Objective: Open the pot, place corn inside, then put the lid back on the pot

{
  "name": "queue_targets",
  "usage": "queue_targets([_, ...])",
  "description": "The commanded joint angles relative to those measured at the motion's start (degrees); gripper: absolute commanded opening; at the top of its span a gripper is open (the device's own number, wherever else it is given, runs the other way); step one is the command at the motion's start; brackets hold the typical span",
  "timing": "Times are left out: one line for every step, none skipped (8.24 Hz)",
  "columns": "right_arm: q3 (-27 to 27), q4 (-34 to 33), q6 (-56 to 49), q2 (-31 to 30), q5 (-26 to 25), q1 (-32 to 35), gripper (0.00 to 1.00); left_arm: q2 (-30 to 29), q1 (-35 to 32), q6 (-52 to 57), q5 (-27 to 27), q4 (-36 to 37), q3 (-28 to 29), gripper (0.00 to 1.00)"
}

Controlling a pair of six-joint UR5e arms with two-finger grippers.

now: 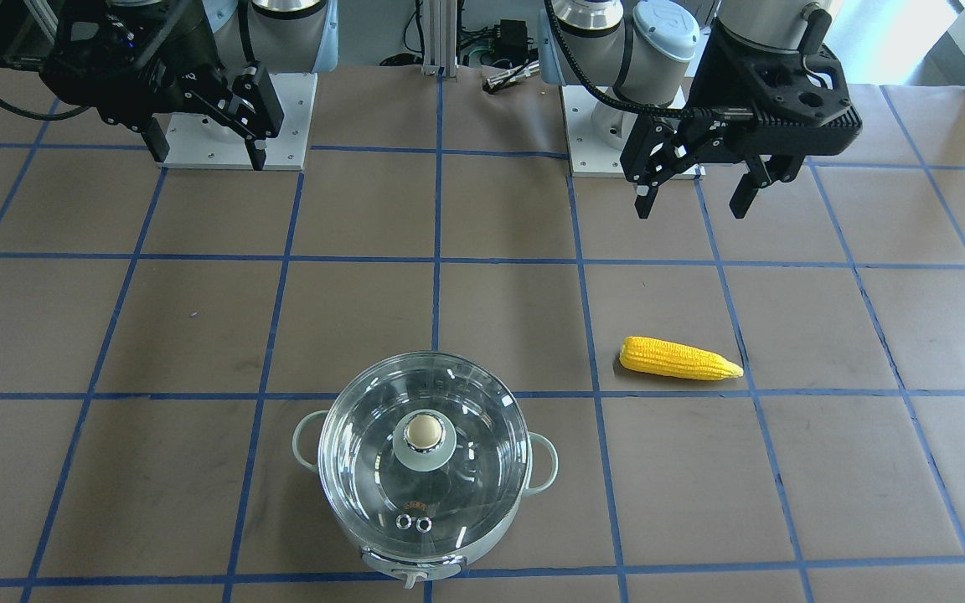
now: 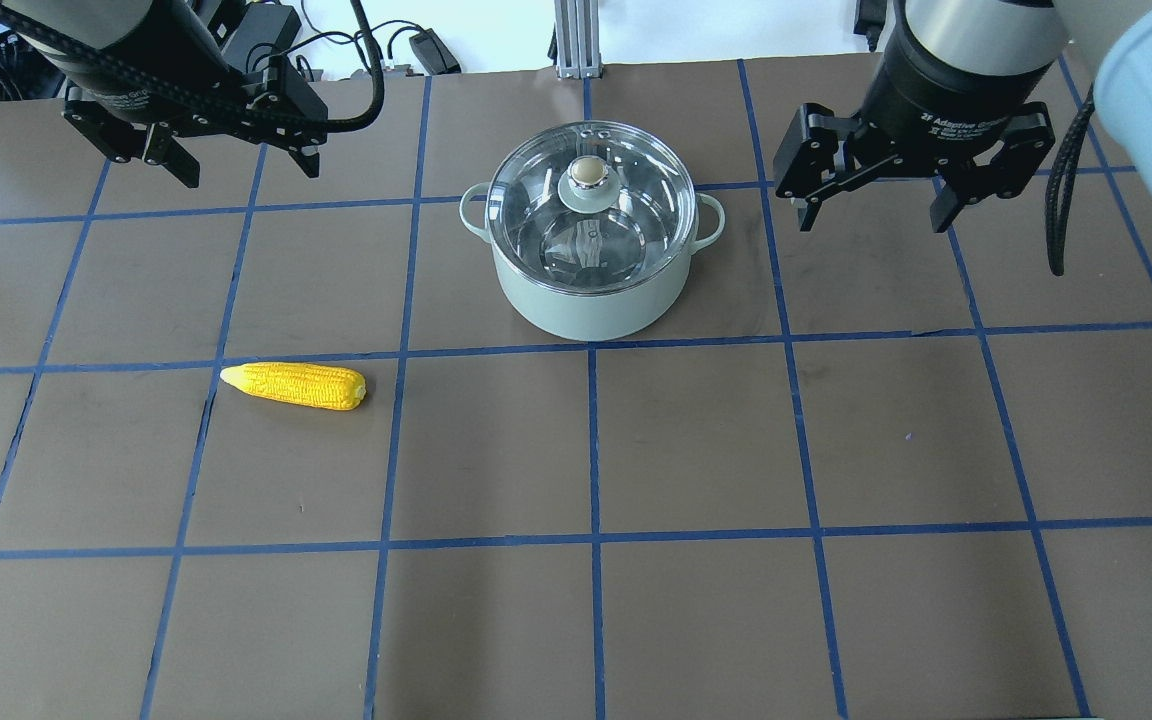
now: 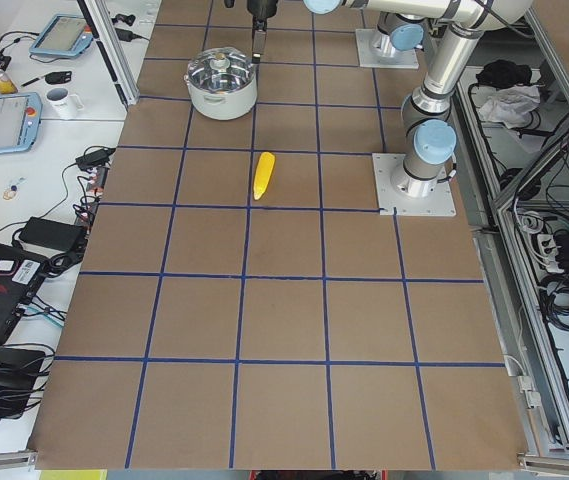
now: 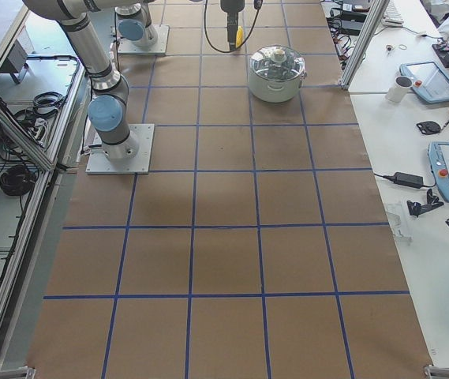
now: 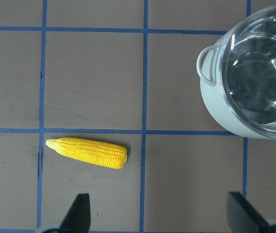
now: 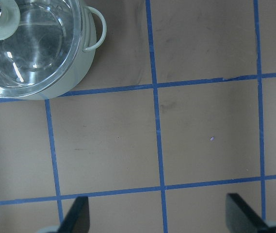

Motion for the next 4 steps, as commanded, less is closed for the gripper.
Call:
queue_targets([0.00, 0.07, 0.00, 0.00, 0.00, 0.00, 1.00, 0.38, 0.00, 0.00, 0.12, -0.07, 0.00, 1.00])
queue_targets([0.00, 0.07, 0.00, 0.00, 0.00, 0.00, 1.00, 0.81, 0.00, 0.00, 0.82, -0.42, 0.17, 1.00])
queue_targets([0.00, -0.02, 0.00, 0.00, 0.09, 0.00, 1.00, 1.25, 0.00, 0.00, 0.91, -1.64, 0.18, 1.00])
queue_targets([0.00, 0.06, 0.00, 0.00, 0.00, 0.00, 1.00, 1.60, 0.00, 0.00, 0.48, -1.66, 0.18, 1.00])
